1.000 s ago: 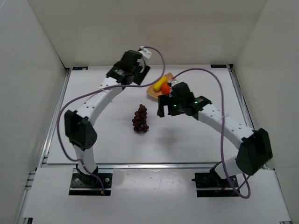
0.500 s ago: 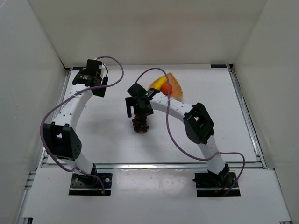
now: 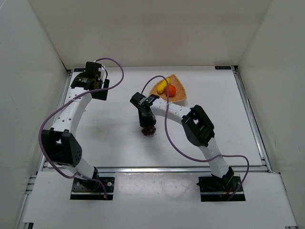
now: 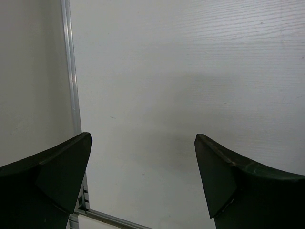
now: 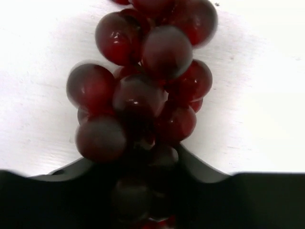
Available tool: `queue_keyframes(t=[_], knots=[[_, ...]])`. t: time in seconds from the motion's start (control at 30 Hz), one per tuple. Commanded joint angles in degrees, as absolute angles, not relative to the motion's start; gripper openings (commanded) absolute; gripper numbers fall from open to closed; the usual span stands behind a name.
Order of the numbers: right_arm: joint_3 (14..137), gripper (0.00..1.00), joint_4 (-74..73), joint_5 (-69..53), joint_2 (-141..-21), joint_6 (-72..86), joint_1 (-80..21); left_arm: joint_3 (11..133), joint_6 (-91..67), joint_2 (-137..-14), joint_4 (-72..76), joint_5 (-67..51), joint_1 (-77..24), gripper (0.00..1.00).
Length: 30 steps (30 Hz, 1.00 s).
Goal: Place and organize the fake fruits in the fruit bowl
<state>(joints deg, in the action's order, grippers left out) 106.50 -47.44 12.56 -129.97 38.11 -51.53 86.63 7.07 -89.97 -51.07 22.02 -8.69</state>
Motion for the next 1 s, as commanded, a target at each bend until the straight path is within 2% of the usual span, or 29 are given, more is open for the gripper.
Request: queue_keyframes(t=[0.0,0.07,0.27,0.43,0.7,0.97], knots=[[103.5,0.34,-47.9,14.7,-126.0,37.5,-51.7,86.0,5.7,-86.3,-51.6,20.9,-8.3,1.00],[102.8,0.26,-47.4,15.4,-123.0,36.8,-51.7,85.4,5.7,-86.3,-51.6,20.9,-8.3,1.00],[102.8,0.25,-45.4,15.9,-112.2,34.8,-47.7,85.4,6.2,-85.8,-52.1,20.9,-7.1,1.00],[105.0,0.25,-44.2,15.3,-107.3,31.1,-38.4,84.3,5.7,-85.8,-52.1,20.2,-5.9,1.00],[120.3,0.26,-44.2,10.6,-120.1,24.7,-25.0,83.8,5.7,-86.3,-52.1,20.2,-5.4,1.00],[124.3,0.31,-41.7,10.6,-128.2,20.1,-22.4,82.2,5.7,-88.1,-52.1,20.7,-4.8,1.00]])
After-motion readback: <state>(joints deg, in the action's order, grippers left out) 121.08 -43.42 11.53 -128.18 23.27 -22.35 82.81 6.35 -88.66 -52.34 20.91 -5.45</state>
